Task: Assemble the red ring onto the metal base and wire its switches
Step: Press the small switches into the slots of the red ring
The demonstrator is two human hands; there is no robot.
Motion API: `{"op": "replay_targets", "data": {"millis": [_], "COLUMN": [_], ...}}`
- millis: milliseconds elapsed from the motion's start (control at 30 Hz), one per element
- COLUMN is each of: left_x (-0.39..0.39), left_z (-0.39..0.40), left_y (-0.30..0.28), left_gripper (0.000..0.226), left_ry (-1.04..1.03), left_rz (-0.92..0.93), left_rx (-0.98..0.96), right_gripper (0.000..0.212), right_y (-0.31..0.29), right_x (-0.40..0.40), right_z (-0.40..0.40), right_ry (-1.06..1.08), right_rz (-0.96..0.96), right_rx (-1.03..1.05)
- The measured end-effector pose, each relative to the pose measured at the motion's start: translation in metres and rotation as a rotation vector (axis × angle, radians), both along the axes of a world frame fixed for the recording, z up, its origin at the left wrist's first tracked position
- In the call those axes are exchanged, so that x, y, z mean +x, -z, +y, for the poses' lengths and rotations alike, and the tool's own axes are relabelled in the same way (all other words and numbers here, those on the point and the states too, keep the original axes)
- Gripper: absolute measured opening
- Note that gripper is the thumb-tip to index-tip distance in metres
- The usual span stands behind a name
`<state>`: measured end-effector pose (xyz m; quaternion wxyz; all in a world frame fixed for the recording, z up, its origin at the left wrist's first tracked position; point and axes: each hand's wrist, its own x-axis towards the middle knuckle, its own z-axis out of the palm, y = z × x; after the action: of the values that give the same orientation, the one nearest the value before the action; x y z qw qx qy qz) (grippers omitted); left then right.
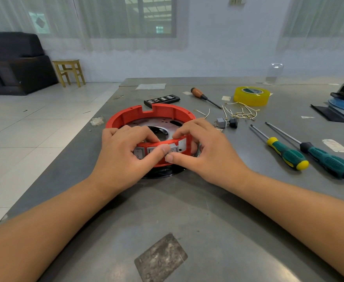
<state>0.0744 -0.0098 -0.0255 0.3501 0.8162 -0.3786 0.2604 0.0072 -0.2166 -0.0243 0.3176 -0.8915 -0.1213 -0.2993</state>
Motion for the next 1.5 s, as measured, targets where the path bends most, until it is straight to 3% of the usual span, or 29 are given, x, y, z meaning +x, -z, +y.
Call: {"op": "replay_targets", "data": {"millis": [567,867,1267,1500], "left_x": [0.019,0.025,0.035,0.023], "left_z": [0.015,0.025,0.027,0.016], "left_y": [0.004,0.003,0.000,0.002], "left_gripper": [0.017,0.036,0.042,0.047], "left_ry": [0.141,0.158,0.152,0.095], "left_rz": [-0.086,-0.040,-0.063,-0.020], "left_rx": [0.097,0.096,0.186,0.136], "right_gripper": [0.046,0.041,0.038,0.039], "right_y": [0.000,0.001,0.001,0.002], "right_x": [0.000,0.002,0.005,0.004], "right_z": [-0.004,-0.008,-0.014,-0.013], "right_ry": [0.018,-0.011,-0.014,-0.046], "right_rz": [0.038,0.035,0.036,0.021], "right_rx": [-0.060,-0.031,-0.007,0.015]}}
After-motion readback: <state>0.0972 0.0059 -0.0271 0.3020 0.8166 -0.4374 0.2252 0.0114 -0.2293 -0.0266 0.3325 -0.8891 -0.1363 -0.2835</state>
